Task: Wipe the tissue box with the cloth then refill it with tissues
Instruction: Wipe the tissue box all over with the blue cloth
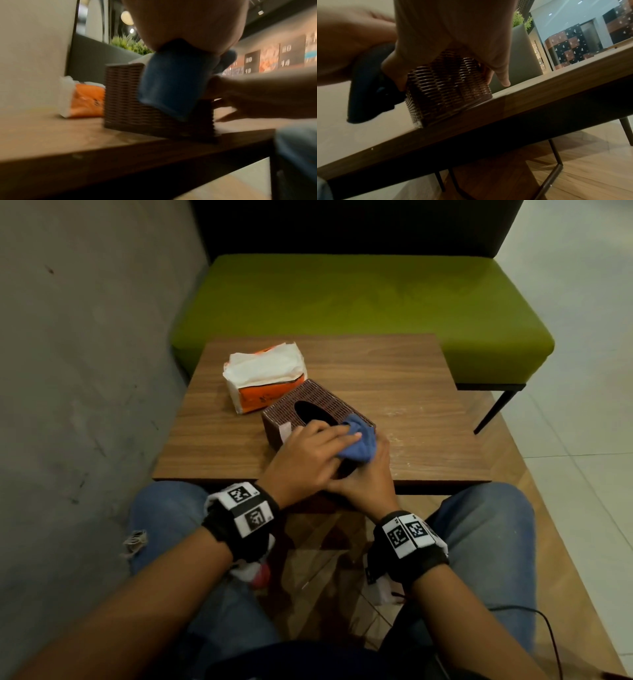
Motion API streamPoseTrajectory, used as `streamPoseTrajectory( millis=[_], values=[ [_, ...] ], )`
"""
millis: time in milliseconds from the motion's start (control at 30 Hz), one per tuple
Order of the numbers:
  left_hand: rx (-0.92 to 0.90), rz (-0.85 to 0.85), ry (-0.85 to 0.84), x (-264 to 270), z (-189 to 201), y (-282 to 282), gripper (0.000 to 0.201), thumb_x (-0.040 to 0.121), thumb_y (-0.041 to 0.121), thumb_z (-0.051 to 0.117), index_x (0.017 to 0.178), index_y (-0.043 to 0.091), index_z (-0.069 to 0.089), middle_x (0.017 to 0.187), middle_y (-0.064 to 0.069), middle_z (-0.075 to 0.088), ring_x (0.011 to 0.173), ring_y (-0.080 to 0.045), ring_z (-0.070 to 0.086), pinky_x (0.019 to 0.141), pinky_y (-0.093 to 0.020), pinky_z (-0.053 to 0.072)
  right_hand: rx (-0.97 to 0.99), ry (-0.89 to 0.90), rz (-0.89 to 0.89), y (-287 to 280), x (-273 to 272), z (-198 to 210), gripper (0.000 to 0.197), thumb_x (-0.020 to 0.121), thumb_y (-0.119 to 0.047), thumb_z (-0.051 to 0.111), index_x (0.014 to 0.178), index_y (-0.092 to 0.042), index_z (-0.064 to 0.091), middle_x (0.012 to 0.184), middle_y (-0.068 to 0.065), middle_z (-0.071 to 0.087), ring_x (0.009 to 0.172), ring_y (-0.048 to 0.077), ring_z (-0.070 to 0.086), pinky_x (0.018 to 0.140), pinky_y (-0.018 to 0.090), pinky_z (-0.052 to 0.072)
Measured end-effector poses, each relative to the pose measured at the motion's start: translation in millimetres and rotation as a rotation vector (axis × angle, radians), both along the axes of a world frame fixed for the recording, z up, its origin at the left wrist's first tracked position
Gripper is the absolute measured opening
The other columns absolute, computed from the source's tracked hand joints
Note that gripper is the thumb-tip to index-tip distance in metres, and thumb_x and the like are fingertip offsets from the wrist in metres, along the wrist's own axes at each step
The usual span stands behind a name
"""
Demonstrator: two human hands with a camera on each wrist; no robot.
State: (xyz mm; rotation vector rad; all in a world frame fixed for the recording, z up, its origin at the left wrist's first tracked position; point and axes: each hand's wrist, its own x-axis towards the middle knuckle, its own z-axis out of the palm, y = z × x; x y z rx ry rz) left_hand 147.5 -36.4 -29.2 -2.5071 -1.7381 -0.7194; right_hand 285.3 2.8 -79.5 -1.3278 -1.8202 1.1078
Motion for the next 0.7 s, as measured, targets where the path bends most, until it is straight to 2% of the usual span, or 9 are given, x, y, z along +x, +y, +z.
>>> streamPoseTrajectory(
  millis=[100, 167, 267, 333, 400, 467, 533, 600, 700],
  values=[
    [-0.037, 0.256, -0.106, -42, -4, 7, 0.048, 0.085, 0.025, 0.037, 0.126, 0.012, 0.057, 0.127, -0.010, 0.060, 0.106, -0.027, 0.047, 0.090, -0.042, 0.040, 0.053, -0.081, -0.032, -1, 0, 5, 0.128, 0.044, -0.044, 0.091, 0.143, -0.005, 0.020, 0.139, 0.008, 0.034, 0.133, 0.021, 0.035, 0.113, 0.038, 0.034],
    [-0.085, 0.405, -0.187, -60, -3, 17, 0.044, 0.087, 0.024, 0.039, 0.123, 0.009, 0.059, 0.125, -0.012, 0.060, 0.105, -0.033, 0.049, 0.092, -0.046, 0.041, 0.054, -0.078, -0.031, -2, 1, 7, 0.127, 0.045, -0.043, 0.093, 0.143, -0.004, 0.021, 0.139, 0.007, 0.033, 0.133, 0.020, 0.034, 0.114, 0.033, 0.032],
    [-0.060, 0.500, -0.315, -58, -1, 29, 0.040, 0.087, 0.020, 0.041, 0.117, 0.004, 0.061, 0.119, -0.015, 0.062, 0.105, -0.035, 0.050, 0.094, -0.040, 0.038, 0.047, -0.079, -0.039, -4, 0, 10, 0.128, 0.048, -0.042, 0.093, 0.145, -0.005, 0.018, 0.142, 0.009, 0.031, 0.136, 0.021, 0.032, 0.114, 0.029, 0.029],
    [0.061, 0.603, -0.554, -55, 4, 26, 0.031, 0.090, 0.015, 0.046, 0.111, -0.002, 0.062, 0.109, -0.021, 0.063, 0.101, -0.035, 0.055, 0.089, -0.037, 0.038, 0.032, -0.041, -0.048, -7, 2, 14, 0.137, 0.050, -0.041, 0.092, 0.151, -0.012, 0.003, 0.149, 0.009, 0.025, 0.141, 0.023, 0.025, 0.117, 0.034, 0.025],
    [0.066, 0.863, -0.929, -63, 7, 17, 0.026, 0.095, 0.019, 0.047, 0.103, -0.002, 0.060, 0.098, -0.020, 0.060, 0.095, -0.029, 0.056, 0.082, -0.035, 0.042, -0.013, 0.032, -0.068, -6, 7, 23, 0.142, 0.055, -0.039, 0.091, 0.151, -0.030, -0.014, 0.152, 0.009, 0.019, 0.142, 0.025, 0.021, 0.117, 0.042, 0.023],
    [-0.045, 1.037, -1.265, -78, 5, 10, 0.025, 0.095, 0.024, 0.046, 0.085, 0.005, 0.057, 0.086, -0.012, 0.055, 0.090, -0.026, 0.054, 0.075, -0.033, 0.045, -0.068, 0.097, -0.100, -2, 11, 32, 0.132, 0.062, -0.038, 0.088, 0.150, -0.042, -0.011, 0.149, 0.011, 0.022, 0.139, 0.028, 0.024, 0.112, 0.044, 0.025],
    [-0.199, 1.002, -1.431, -82, 14, -3, 0.029, 0.094, 0.034, 0.048, 0.075, 0.013, 0.055, 0.074, -0.006, 0.055, 0.083, -0.025, 0.057, 0.064, -0.026, 0.049, -0.086, 0.150, -0.141, 1, 13, 36, 0.115, 0.066, -0.037, 0.086, 0.150, -0.044, 0.007, 0.144, 0.011, 0.027, 0.136, 0.027, 0.029, 0.107, 0.037, 0.029],
    [-0.418, 0.795, -1.481, -67, 30, -20, 0.033, 0.089, 0.051, 0.051, 0.085, 0.020, 0.060, 0.073, 0.002, 0.062, 0.069, -0.017, 0.062, 0.062, -0.027, 0.051, -0.035, 0.182, -0.182, -3, 9, 34, 0.100, 0.066, -0.034, 0.087, 0.145, -0.043, 0.025, 0.140, 0.009, 0.028, 0.133, 0.027, 0.032, 0.104, 0.030, 0.032],
    [-0.714, 0.524, -1.486, -34, 43, -29, 0.038, 0.081, 0.062, 0.051, 0.091, 0.026, 0.061, 0.076, 0.008, 0.066, 0.068, -0.010, 0.064, 0.062, -0.027, 0.052, 0.144, 0.221, -0.176, -16, -1, 28, 0.096, 0.059, -0.030, 0.089, 0.139, -0.039, 0.036, 0.136, 0.008, 0.026, 0.130, 0.022, 0.034, 0.108, 0.020, 0.033]
  ],
)
